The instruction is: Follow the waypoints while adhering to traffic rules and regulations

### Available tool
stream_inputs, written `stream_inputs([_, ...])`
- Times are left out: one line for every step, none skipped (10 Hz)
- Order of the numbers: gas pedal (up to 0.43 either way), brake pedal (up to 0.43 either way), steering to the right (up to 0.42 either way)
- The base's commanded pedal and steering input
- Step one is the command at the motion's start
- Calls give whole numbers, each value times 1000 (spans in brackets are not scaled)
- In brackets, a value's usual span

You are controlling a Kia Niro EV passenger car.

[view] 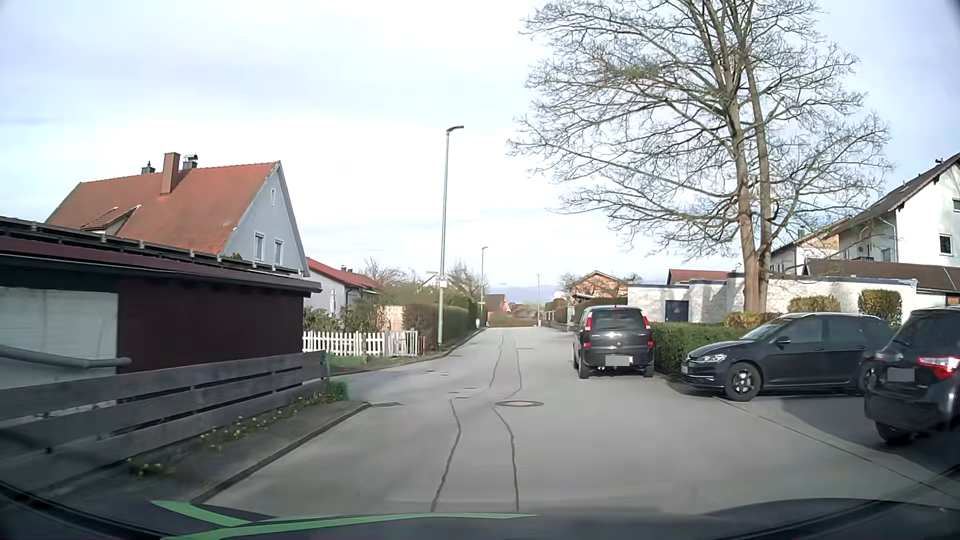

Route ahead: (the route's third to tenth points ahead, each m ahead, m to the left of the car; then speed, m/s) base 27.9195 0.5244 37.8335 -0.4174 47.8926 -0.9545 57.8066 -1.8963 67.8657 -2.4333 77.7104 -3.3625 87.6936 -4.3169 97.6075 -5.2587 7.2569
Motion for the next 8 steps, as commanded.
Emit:
stream_inputs([20, 0, 5])
stream_inputs([20, 0, 5])
stream_inputs([20, 0, 6])
stream_inputs([20, 0, 7])
stream_inputs([20, 0, 9])
stream_inputs([28, 0, 11])
stream_inputs([28, 0, 15])
stream_inputs([28, 0, 18])
